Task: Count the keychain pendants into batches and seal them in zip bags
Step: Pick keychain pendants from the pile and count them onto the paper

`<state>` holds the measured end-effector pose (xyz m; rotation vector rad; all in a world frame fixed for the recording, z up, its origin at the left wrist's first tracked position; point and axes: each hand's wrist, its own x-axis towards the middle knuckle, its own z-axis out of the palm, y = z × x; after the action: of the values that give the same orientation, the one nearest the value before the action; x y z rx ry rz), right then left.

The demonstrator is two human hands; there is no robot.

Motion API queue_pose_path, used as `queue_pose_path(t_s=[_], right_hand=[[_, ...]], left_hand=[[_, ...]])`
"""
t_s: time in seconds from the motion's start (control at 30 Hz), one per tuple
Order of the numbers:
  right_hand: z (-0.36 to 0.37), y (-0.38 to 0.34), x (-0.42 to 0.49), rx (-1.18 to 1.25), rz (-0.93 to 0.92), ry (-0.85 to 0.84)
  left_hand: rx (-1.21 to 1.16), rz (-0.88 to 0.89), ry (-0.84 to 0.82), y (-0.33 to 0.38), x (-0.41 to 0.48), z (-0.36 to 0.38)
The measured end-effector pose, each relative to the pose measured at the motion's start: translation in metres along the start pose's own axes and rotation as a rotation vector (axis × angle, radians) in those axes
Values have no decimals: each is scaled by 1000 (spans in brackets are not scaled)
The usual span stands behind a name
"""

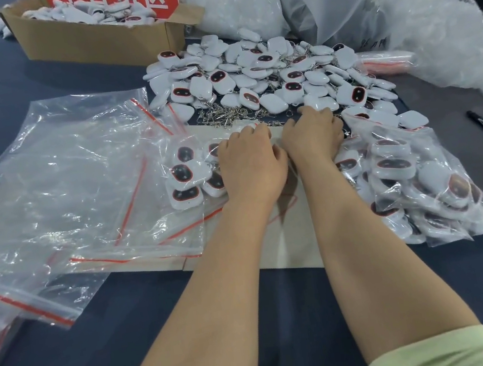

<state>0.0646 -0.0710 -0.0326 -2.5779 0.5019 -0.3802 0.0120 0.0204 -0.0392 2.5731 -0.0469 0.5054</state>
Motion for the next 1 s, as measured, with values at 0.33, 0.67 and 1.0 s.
queue_pose_path(t_s=[0.33, 0.67, 1.0], right_hand=[[-6, -11, -10, 865, -88, 220], [-4, -10, -3, 1589, 293, -176], [-5, -17, -4, 1778, 380, -312]], left_hand=[[21, 7, 0, -1, 2, 2], [36, 10, 10, 0, 3, 4], [36, 1, 19, 0, 3, 4]])
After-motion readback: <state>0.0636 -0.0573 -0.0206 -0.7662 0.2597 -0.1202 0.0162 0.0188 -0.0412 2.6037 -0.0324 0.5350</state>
